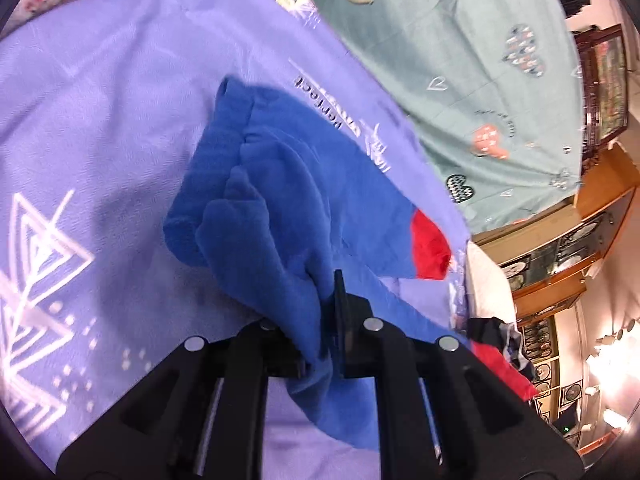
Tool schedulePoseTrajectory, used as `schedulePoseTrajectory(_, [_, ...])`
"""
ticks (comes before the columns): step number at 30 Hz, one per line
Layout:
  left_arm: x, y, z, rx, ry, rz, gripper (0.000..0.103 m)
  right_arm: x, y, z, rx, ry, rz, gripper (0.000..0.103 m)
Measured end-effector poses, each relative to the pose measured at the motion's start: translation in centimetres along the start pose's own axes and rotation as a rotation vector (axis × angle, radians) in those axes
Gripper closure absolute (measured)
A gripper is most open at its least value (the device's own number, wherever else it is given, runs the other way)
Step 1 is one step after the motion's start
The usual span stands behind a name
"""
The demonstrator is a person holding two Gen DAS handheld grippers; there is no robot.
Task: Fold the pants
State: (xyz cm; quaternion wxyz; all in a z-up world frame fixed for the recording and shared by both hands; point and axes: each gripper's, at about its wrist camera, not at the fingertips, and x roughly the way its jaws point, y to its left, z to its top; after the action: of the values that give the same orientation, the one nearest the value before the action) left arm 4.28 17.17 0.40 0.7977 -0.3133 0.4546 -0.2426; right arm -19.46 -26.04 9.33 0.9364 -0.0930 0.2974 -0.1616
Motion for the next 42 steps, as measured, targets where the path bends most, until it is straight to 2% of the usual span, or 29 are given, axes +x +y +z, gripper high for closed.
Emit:
schedulePoseTrajectory(1, [-0.5,0.2,-0.5,0.006,0.003,0.002,0.093,0.4,-0.3,-0.9,-0.033,0.043,0.011,0.095])
schedulePoseTrajectory(2, [-0.7,0.8,-1.1,0.013,0.02,0.031,0.093,1.8,-0.5,-2.2,-0.075,0.125,0.032,0.089])
schedulePoseTrajectory(3, [-0.6,1.4,-1.4,0.013,0.039,0.058,0.093,3.5,-0.6,-4.6,-0.119,0.233,0.047,0.076])
schedulePoseTrajectory(4, [-0.1,2.5,-1.9,0.007,0.07,0.094,0.093,4.3,-0.7,-5.9,-0.133,0.283,0.044,0.066])
schedulePoseTrajectory(6, [0.7,4.1,-2.2,-0.009,0.108,0.133,0.091,5.8,-2.1,-9.4,-0.101,0.388,0.038,0.064])
schedulePoseTrajectory(7, [1.0,4.8,-2.4,-0.026,0.12,0.146,0.088,5.9,-2.8,-10.1,-0.063,0.405,0.049,0.06])
schedulePoseTrajectory(8, [1.3,5.1,-2.3,-0.038,0.131,0.151,0.08,5.7,-3.8,-10.6,-0.007,0.406,0.073,0.058])
schedulePoseTrajectory(9, [1.4,5.2,-2.3,-0.039,0.128,0.155,0.072,5.3,-5.2,-10.8,0.076,0.386,0.115,0.048])
schedulePoseTrajectory(10, [1.5,5.0,-2.1,-0.031,0.119,0.166,0.045,4.9,-5.9,-10.7,0.132,0.37,0.149,0.039])
schedulePoseTrajectory(11, [1.5,4.8,-2.1,-0.024,0.103,0.18,0.027,4.8,-6.6,-10.7,0.185,0.356,0.185,0.023])
schedulePoseTrajectory(12, [1.5,4.5,-2.0,-0.016,0.083,0.191,0.025,4.8,-7.2,-10.9,0.24,0.344,0.231,0.018])
schedulePoseTrajectory(14, [2.1,4.0,-1.8,0.004,0.084,0.192,0.024,5.1,-6.0,-11.0,0.243,0.347,0.281,0.018])
schedulePoseTrajectory(16, [2.7,4.0,-1.9,-0.009,0.096,0.182,0.024,5.5,-2.9,-11.0,0.137,0.342,0.296,0.018])
schedulePoseTrajectory(18, [3.6,4.2,-2.1,-0.032,0.118,0.172,0.024,6.6,0.4,-10.8,-0.011,0.328,0.22,0.019])
schedulePoseTrajectory(19, [3.7,4.3,-2.1,-0.035,0.112,0.172,0.024,7.2,1.4,-10.7,-0.047,0.326,0.186,0.037])
schedulePoseTrajectory(20, [3.8,4.1,-2.2,-0.031,0.108,0.176,0.025,8.2,2.0,-10.5,-0.073,0.328,0.146,0.063])
schedulePoseTrajectory(21, [3.9,3.8,-2.2,-0.031,0.11,0.175,0.025,9.0,2.2,-10.4,-0.071,0.351,0.128,0.093])
schedulePoseTrajectory(22, [4.0,3.7,-2.2,-0.038,0.114,0.168,0.026,9.4,1.3,-9.7,-0.045,0.35,0.087,0.094])
schedulePoseTrajectory(24, [3.6,4.0,-2.2,-0.051,0.116,0.161,0.026,8.1,-1.0,-7.8,-0.043,0.251,-0.022,0.093])
schedulePoseTrajectory(25, [3.3,4.1,-2.2,-0.052,0.113,0.165,0.026,6.4,-2.7,-6.3,-0.055,0.167,-0.086,0.093])
schedulePoseTrajectory(27, [3.0,4.7,-2.4,-0.06,0.111,0.171,0.026,5.0,-4.5,-5.7,-0.077,0.115,-0.123,0.091])
schedulePoseTrajectory(29, [2.6,5.0,-2.5,-0.065,0.113,0.154,0.026,6.1,-5.7,-7.2,-0.141,0.209,-0.153,0.083])
schedulePoseTrajectory(31, [2.5,5.1,-2.5,-0.06,0.12,0.155,0.026,8.7,-6.2,-10.4,-0.169,0.361,-0.137,0.058])
schedulePoseTrajectory(33, [2.4,5.0,-2.7,-0.056,0.133,0.152,0.026,9.6,-6.9,-13.2,-0.141,0.438,-0.117,0.053])
schedulePoseTrajectory(35, [2.3,4.8,-2.9,-0.045,0.146,0.157,0.026,9.0,-8.0,-14.1,-0.059,0.44,-0.082,0.05])
schedulePoseTrajectory(36, [2.3,4.6,-2.9,-0.04,0.152,0.157,0.026,8.5,-8.9,-14.2,-0.013,0.403,-0.049,0.044])
schedulePoseTrajectory(38, [2.4,4.2,-2.8,-0.024,0.155,0.156,0.026,7.9,-11.0,-13.9,0.157,0.381,0.043,0.034])
schedulePoseTrajectory(39, [2.4,4.0,-2.7,-0.019,0.151,0.158,0.026,7.8,-12.2,-13.9,0.263,0.38,0.116,0.033])
schedulePoseTrajectory(42, [3.3,3.7,-2.5,-0.015,0.144,0.152,0.025,8.9,-13.5,-13.6,0.447,0.389,0.251,0.032])
